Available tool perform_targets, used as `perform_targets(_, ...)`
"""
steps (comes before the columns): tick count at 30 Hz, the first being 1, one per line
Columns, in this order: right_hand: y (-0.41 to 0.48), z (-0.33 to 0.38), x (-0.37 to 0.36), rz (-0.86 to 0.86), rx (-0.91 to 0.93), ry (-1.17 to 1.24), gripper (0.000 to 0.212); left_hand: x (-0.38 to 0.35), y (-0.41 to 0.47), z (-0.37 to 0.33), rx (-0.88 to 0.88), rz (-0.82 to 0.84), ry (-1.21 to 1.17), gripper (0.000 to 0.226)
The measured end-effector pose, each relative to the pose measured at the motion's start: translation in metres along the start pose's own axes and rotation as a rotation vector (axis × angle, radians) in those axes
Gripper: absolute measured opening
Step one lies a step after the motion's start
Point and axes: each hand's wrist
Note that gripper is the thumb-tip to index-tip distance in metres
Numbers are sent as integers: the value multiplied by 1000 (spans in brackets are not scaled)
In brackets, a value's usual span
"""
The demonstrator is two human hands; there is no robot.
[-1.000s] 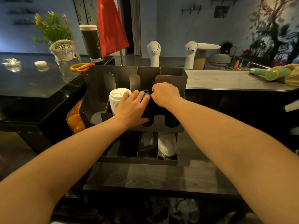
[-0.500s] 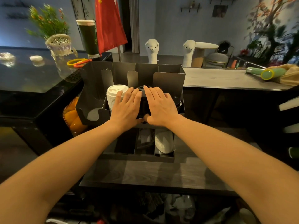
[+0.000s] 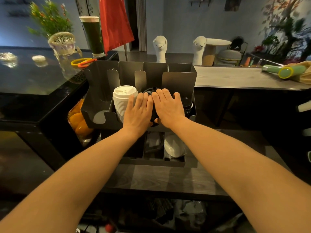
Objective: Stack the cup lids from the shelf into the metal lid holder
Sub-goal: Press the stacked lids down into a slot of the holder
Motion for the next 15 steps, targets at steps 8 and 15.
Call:
perform_targets(8, -4, 8, 5, 8, -57, 23, 84, 5, 15, 20, -149, 42, 70, 88)
perform_targets(15, -4, 9, 7, 39, -70, 81, 81, 8, 12, 15, -106, 54, -43, 84)
Point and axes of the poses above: each hand's wrist, its own y-axis towards the middle knuckle, its own x-axis out of the back of the hand, z = x × y, and after that the axes turned 3 degrees about -z, right-handed
